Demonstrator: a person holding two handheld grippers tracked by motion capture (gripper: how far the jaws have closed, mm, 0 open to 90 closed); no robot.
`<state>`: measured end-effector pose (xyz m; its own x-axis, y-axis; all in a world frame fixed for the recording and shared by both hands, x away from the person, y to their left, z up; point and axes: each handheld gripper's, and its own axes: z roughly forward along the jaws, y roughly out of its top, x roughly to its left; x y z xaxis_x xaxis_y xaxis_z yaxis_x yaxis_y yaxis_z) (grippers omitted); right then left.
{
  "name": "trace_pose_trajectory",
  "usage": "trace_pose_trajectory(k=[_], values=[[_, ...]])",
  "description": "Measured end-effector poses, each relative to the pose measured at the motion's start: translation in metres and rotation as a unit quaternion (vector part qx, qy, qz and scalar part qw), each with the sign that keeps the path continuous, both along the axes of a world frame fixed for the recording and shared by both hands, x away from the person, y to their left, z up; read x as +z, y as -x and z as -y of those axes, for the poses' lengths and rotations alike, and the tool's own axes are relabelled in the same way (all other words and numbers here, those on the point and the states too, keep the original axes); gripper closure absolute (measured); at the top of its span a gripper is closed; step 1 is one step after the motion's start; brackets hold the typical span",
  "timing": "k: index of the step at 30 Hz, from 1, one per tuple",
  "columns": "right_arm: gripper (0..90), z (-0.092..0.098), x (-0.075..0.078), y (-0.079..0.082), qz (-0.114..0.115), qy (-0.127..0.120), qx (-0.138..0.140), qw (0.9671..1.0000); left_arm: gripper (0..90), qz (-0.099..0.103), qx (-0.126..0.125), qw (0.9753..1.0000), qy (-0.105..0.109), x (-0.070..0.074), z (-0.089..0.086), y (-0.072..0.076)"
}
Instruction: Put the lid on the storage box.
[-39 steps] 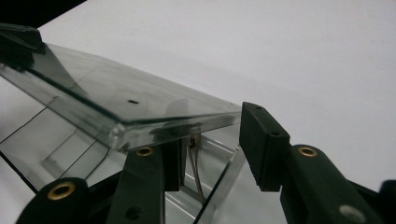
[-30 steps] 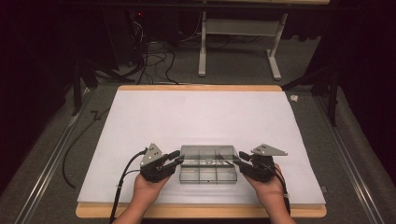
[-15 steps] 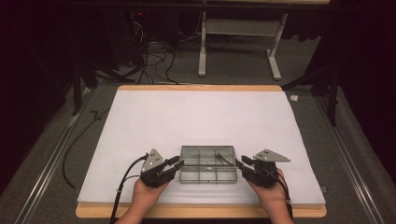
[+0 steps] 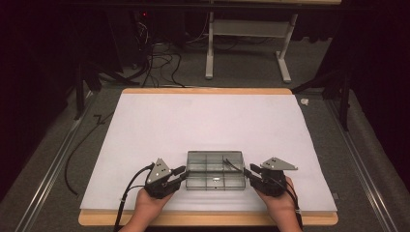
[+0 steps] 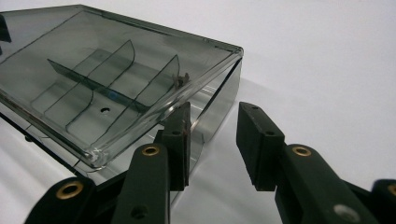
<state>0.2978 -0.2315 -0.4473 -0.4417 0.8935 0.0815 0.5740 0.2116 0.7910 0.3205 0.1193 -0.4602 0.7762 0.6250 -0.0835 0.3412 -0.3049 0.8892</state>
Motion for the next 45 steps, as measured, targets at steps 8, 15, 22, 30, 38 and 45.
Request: trace_pose_trajectory(k=[8,15,22,30,38,45], values=[[67.2,-0.001,-0.002,0.002,0.001,0.007,-0.002,1.0,72.3,0.008,-0.001,0.9999,-0.008,-0.002,-0.004,0.004],[68.8,-0.002,-0.004,0.004,-0.002,0.012,-0.005,0.9999,72.8,0.007,0.004,0.9999,-0.011,-0.007,-0.007,0.006],[69.4,-0.002,-0.007,0.004,-0.005,0.012,-0.005,0.9999,73.2,0.009,0.003,0.9997,-0.021,-0.01,-0.006,0.008],[69.7,-0.002,-0.009,0.004,-0.006,0.016,-0.005,0.9998,74.4,0.012,0.004,0.9991,-0.04,-0.012,-0.004,0.009],[69.9,-0.002,-0.011,0.004,-0.012,0.02,-0.007,0.9997,74.8,0.016,0.007,0.9985,-0.053,-0.014,-0.003,0.009],[70.0,-0.002,-0.012,0.004,-0.015,0.021,-0.008,0.9996,74.8,0.016,0.009,0.9982,-0.057,-0.015,-0.003,0.009]])
